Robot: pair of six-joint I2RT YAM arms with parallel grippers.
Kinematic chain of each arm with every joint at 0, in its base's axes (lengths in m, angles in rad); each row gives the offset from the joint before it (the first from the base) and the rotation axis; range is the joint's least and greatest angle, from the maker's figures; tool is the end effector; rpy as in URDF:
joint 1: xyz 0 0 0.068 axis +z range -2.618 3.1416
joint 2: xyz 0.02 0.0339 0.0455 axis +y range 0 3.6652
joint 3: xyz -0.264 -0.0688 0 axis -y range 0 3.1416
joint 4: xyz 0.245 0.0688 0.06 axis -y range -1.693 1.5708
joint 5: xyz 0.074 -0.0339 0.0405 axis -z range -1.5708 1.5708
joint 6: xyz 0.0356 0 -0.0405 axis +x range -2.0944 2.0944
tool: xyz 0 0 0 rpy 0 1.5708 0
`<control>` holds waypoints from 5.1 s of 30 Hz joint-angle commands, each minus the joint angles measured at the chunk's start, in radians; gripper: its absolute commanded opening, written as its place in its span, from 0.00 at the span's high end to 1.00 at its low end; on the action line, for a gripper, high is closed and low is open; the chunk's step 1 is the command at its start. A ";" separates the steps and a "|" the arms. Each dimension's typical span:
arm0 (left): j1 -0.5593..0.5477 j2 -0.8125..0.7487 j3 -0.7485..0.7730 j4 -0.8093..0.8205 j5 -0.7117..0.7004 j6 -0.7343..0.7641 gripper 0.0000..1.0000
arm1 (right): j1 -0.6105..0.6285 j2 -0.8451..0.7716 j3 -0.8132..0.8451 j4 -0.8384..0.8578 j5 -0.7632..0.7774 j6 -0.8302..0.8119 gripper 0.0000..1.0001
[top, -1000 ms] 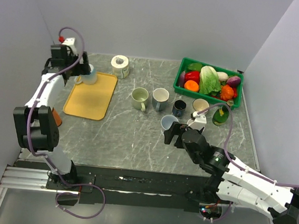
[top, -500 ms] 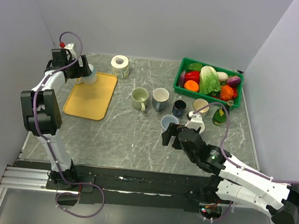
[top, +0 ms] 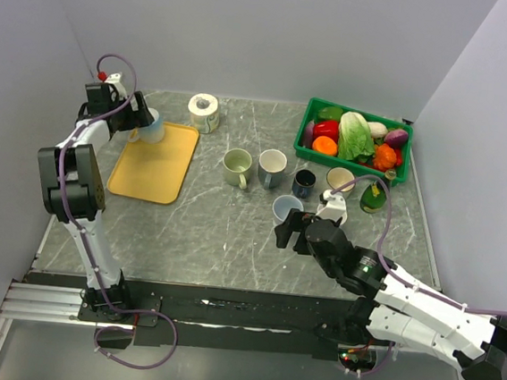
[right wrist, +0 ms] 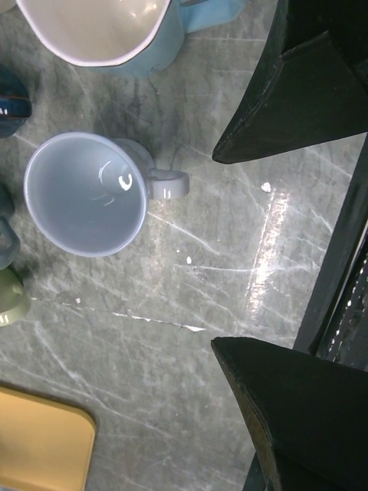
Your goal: Turn the mug right side up
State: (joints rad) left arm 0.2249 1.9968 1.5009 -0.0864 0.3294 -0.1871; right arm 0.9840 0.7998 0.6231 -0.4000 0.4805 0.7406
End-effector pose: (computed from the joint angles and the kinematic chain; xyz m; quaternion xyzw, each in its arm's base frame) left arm 0.4540 0.0920 0.2309 -0.1015 0.8660 -0.1355 0.4706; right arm 0.1113 0.1377 0.2613 0.0090 0.8612 0.2156 0.4602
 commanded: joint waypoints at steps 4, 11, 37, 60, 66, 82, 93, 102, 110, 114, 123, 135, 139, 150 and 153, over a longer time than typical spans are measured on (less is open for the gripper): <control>-0.001 0.057 0.078 0.028 0.060 -0.017 0.04 | 0.004 -0.024 0.032 -0.014 0.018 0.022 0.00; -0.028 0.005 0.019 0.039 0.071 -0.008 0.02 | 0.004 -0.102 -0.051 0.150 -0.071 0.019 0.00; -0.157 -0.032 -0.011 -0.159 -0.174 0.094 0.36 | 0.002 -0.172 -0.131 0.170 -0.109 0.042 0.00; -0.216 0.020 0.082 -0.238 -0.309 0.034 0.99 | 0.001 -0.206 -0.146 0.155 -0.105 0.074 0.01; -0.257 -0.030 0.130 -0.308 -0.326 -0.046 0.99 | 0.001 -0.231 -0.129 0.142 -0.115 0.071 0.00; -0.504 -0.663 -0.148 -0.035 -0.080 -0.466 0.99 | 0.002 -0.244 -0.059 0.141 -0.198 0.071 0.00; -0.640 -0.947 -0.352 0.444 0.145 -0.791 0.99 | 0.001 -0.189 0.047 0.281 -0.348 -0.059 0.00; -0.821 -0.986 -0.416 0.613 0.146 -0.902 0.99 | 0.001 -0.182 0.122 0.454 -0.534 -0.167 0.00; -0.993 -0.989 -0.511 0.746 0.051 -0.882 0.99 | 0.002 -0.270 0.073 0.638 -0.507 -0.156 0.04; -1.050 -0.998 -0.536 0.761 -0.003 -0.836 0.99 | 0.002 -0.277 0.079 0.661 -0.482 -0.167 0.11; -1.150 -0.998 -0.596 0.826 -0.050 -0.816 0.99 | 0.001 -0.231 0.073 0.743 -0.430 -0.139 0.14; -1.170 -1.017 -0.645 0.887 -0.058 -0.831 0.99 | 0.001 -0.221 0.063 0.774 -0.395 -0.113 0.27; -1.176 -1.000 -0.654 0.925 -0.052 -0.845 0.99 | 0.002 -0.206 0.085 0.738 -0.385 -0.083 0.31; -1.191 -0.989 -0.683 0.976 -0.044 -0.851 0.99 | 0.001 -0.186 0.119 0.698 -0.349 -0.037 0.47; -1.200 -0.987 -0.705 0.990 -0.050 -0.847 0.99 | 0.001 -0.191 0.136 0.679 -0.344 -0.043 0.62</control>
State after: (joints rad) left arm -0.9550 1.0267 0.7979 0.7044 0.2802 -1.0183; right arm 0.9844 0.6147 0.6964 0.2855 0.0967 0.7010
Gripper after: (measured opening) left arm 0.109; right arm 0.452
